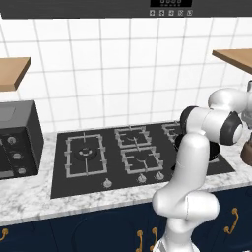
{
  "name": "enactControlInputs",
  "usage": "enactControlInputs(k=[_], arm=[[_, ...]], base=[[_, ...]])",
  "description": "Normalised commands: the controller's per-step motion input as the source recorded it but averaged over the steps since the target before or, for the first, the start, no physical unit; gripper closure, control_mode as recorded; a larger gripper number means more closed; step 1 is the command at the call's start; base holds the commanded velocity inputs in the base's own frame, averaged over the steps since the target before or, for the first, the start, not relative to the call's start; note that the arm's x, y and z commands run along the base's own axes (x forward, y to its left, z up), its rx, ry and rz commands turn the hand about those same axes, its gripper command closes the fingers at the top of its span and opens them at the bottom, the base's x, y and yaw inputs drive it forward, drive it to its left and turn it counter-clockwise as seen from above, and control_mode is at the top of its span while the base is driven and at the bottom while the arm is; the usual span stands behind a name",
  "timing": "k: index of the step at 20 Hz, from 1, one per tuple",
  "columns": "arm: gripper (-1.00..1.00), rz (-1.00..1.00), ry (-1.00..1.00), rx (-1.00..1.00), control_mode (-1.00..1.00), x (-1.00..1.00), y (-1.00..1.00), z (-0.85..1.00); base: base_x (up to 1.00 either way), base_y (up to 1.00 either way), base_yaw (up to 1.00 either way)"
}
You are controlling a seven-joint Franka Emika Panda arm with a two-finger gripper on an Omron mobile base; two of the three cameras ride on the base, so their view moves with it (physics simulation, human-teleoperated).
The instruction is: Pick the kettle from the counter and place it on a stove burner. Then turn the burner on.
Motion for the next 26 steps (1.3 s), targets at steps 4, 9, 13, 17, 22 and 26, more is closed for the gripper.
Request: enactControlInputs(k=[4, 9, 13, 17, 22, 26], arm=[[-1.0, -0.03, 0.0, 0.04, -1.0, -0.08, 0.0, -0.08], [-1.0, -0.05, 0.0, 0.0, -1.0, -0.04, 0.0, 0.0], [1.0, -0.04, 0.0, 0.0, -1.0, 0.0, 0.0, 0.0], [1.0, 0.0, 0.0, 0.0, -1.0, -0.01, 0.0, 0.0], [1.0, 0.03, -0.04, 0.0, -1.0, -0.18, 0.22, 0.34], [1.0, 0.09, -0.11, 0.0, -1.0, -0.42, 0.45, 0.6]], base=[[0.0, 0.0, 0.0], [0.0, 0.0, 0.0], [0.0, 0.0, 0.0], [0.0, 0.0, 0.0], [0.0, 0.0, 0.0], [0.0, 0.0, 0.0]])
